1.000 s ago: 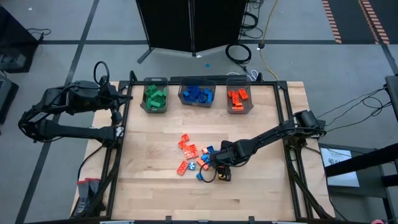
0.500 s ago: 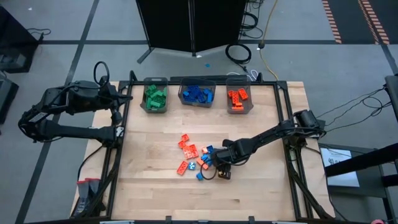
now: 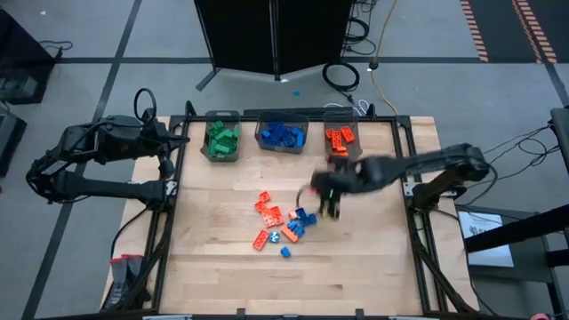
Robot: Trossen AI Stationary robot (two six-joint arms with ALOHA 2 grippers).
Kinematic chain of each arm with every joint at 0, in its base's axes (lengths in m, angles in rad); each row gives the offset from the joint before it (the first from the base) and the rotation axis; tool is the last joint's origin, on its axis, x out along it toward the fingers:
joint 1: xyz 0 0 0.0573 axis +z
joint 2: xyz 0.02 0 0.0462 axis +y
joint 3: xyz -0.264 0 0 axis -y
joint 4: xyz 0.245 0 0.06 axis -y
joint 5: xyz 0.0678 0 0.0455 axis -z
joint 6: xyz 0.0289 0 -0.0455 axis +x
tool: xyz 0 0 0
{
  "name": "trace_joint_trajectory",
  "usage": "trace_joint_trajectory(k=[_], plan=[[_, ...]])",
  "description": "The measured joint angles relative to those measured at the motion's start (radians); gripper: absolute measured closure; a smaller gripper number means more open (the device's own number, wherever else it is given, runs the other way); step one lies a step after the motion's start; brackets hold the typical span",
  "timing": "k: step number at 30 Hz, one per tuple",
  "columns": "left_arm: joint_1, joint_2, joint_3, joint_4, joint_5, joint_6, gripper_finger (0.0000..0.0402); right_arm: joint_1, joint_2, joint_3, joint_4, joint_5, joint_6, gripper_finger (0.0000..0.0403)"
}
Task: Sort blocks
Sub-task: Put the orange game piece into the right black bin
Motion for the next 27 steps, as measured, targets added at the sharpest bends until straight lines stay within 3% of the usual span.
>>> trace_joint_trajectory(k=[4, 11, 15, 20, 27], plan=[[0.000, 0.000, 0.000, 0.000, 0.000, -0.001, 0.0402, -0.186, -0.082, 0.003, -0.015, 0.100, -0.011, 0.0284], [0.000, 0.000, 0.000, 0.000, 0.001, -0.027, 0.0402, -0.557, -0.088, -0.009, -0.043, 0.107, -0.005, 0.0284], [0.000, 0.000, 0.000, 0.000, 0.001, -0.053, 0.0402, -0.707, -0.048, -0.059, -0.025, 0.093, -0.025, 0.0284], [0.000, 0.000, 0.000, 0.000, 0.002, -0.054, 0.0402, -0.799, 0.004, -0.167, 0.109, -0.032, -0.028, 0.0284], [0.000, 0.000, 0.000, 0.001, 0.002, -0.054, 0.0402, -0.786, 0.067, -0.297, 0.192, -0.108, -0.005, 0.0284]])
